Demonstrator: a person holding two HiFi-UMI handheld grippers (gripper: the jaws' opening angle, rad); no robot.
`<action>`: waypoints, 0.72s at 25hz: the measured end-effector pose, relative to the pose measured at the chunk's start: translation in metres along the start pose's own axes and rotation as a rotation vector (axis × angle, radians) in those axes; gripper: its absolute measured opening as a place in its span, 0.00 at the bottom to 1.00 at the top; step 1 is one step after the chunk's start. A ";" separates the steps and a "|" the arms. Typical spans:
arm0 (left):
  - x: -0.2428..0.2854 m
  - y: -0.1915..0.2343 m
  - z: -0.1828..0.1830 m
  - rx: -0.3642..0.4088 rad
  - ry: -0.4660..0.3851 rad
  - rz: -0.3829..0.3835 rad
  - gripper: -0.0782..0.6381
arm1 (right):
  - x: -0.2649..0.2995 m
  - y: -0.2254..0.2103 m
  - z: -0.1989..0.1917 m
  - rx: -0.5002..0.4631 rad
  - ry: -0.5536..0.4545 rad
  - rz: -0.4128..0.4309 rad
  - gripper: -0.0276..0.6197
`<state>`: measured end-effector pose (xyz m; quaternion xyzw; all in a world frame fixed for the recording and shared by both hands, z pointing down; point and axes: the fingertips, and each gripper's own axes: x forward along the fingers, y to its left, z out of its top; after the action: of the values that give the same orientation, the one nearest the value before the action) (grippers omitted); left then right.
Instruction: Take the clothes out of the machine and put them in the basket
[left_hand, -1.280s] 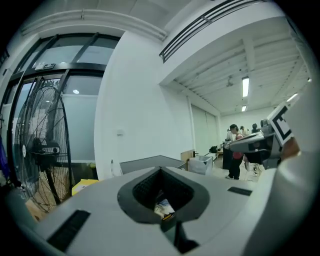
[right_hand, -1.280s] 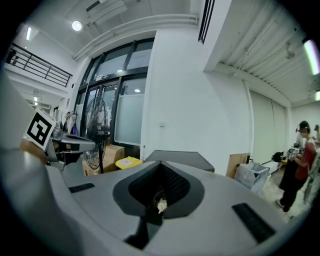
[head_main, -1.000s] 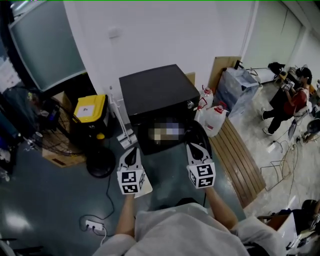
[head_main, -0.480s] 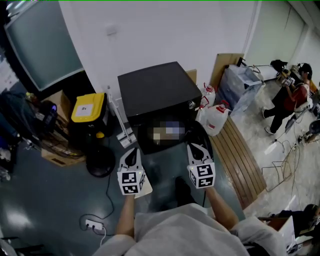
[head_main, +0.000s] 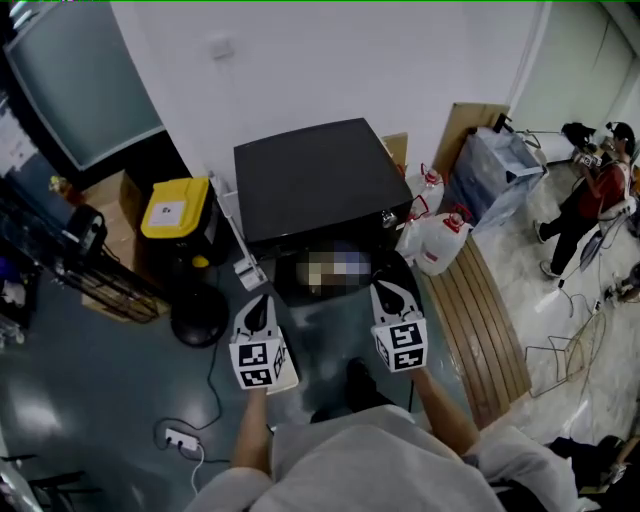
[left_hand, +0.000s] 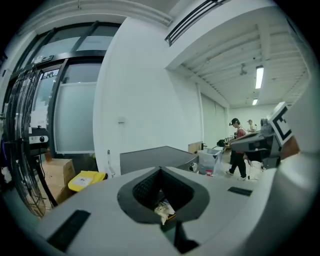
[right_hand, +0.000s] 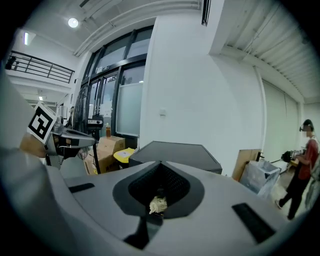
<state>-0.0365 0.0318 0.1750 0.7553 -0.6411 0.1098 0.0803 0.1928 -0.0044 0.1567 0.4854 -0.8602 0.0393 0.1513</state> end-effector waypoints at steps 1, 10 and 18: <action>0.008 0.000 0.000 -0.004 0.005 0.010 0.13 | 0.007 -0.008 -0.001 -0.001 0.005 0.008 0.08; 0.060 -0.003 -0.015 -0.054 0.087 0.109 0.13 | 0.079 -0.049 -0.014 -0.004 0.064 0.128 0.08; 0.086 -0.008 -0.042 -0.089 0.158 0.184 0.13 | 0.130 -0.052 -0.043 -0.002 0.116 0.243 0.08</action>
<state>-0.0177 -0.0375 0.2387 0.6782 -0.7035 0.1474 0.1534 0.1838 -0.1300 0.2320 0.3743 -0.9026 0.0843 0.1955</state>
